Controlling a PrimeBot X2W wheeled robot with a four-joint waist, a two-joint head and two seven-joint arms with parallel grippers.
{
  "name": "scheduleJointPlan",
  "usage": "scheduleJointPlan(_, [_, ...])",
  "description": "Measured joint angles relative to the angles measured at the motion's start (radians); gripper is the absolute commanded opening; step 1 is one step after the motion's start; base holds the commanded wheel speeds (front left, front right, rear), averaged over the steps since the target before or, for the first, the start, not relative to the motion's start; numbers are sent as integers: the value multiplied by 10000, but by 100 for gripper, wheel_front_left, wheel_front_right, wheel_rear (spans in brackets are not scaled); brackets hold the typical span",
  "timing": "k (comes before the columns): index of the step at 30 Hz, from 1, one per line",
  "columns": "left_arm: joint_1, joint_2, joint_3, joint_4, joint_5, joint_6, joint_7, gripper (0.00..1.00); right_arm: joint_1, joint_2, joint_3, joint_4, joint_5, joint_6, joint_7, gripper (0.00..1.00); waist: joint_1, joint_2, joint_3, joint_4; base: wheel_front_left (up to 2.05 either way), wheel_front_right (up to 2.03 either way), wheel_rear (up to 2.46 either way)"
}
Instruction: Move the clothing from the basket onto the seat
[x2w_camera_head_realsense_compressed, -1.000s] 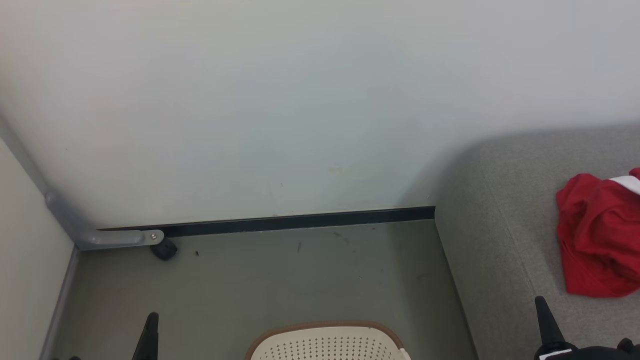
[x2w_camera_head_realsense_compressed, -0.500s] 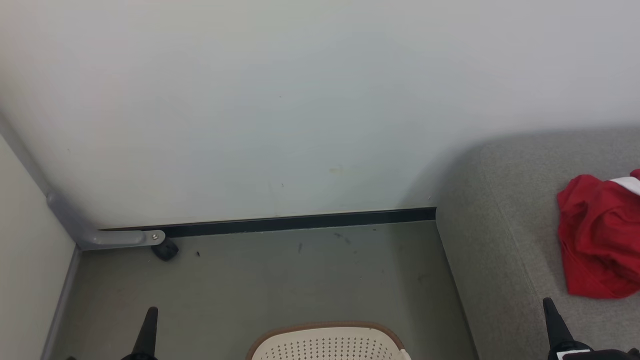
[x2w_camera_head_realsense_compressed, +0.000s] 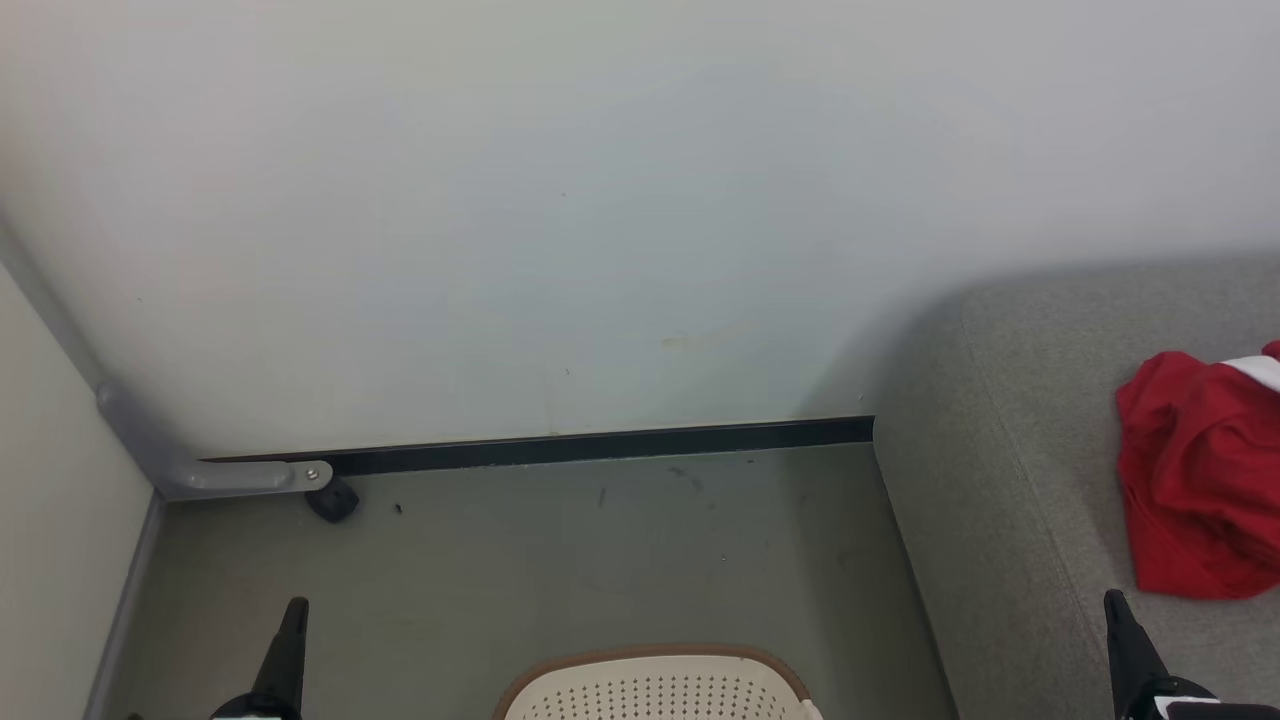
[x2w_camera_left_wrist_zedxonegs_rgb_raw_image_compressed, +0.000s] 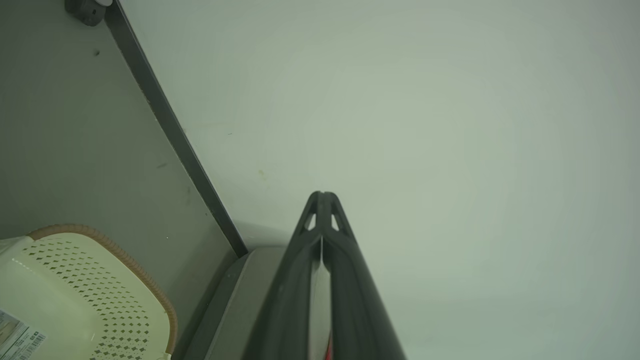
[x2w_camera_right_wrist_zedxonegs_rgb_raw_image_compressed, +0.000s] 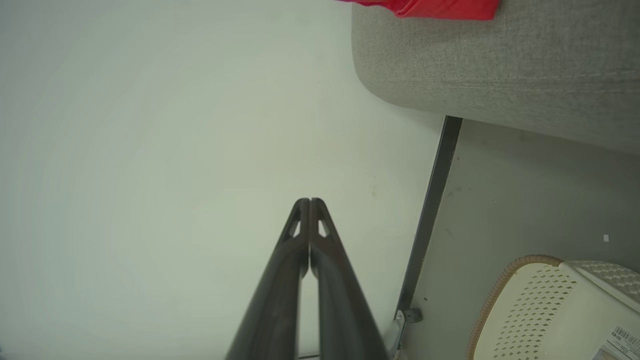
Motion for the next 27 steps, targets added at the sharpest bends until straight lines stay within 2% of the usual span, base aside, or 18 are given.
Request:
scheduleJointPlan(9, [-36,-119,192,35,-780,-125,226,0,-90,127,-295,15,708,121,215,0,0,0,-9,11,0,0,0])
scheduleJointPlan(27, [-36,-121,196,42,-788,-125,226,0,-90,132,-295,15,719,121,213,0,0,0,-9,12,0,0,0])
